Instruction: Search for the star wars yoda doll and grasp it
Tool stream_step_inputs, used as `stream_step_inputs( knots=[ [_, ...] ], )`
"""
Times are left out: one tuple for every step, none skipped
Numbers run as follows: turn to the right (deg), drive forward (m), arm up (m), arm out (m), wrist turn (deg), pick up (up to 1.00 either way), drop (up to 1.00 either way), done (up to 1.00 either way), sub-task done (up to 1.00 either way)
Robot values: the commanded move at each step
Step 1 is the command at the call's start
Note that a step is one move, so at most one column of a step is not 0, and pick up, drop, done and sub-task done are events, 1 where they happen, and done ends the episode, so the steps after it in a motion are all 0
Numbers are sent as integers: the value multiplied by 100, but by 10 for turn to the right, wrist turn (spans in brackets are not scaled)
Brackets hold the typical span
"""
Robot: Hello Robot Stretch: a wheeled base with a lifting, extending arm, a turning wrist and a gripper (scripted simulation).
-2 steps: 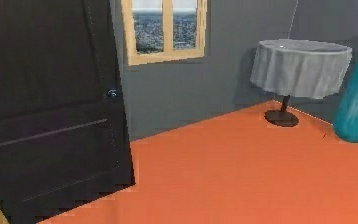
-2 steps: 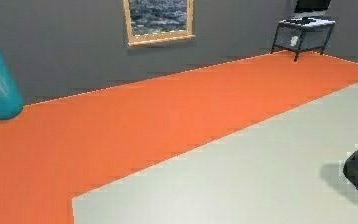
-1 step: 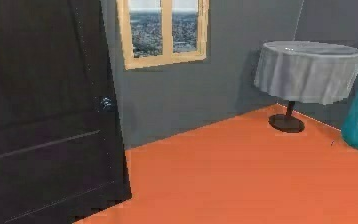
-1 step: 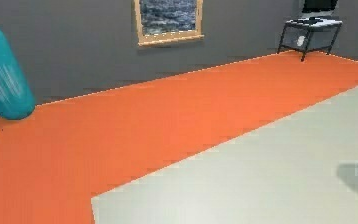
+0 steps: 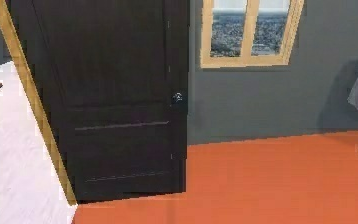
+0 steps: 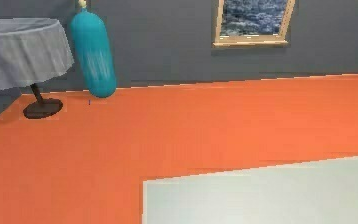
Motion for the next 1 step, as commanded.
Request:
stream_step_inputs(
  knots=[
    [0,65,0,0,0,0,0,0,0]
  ],
)
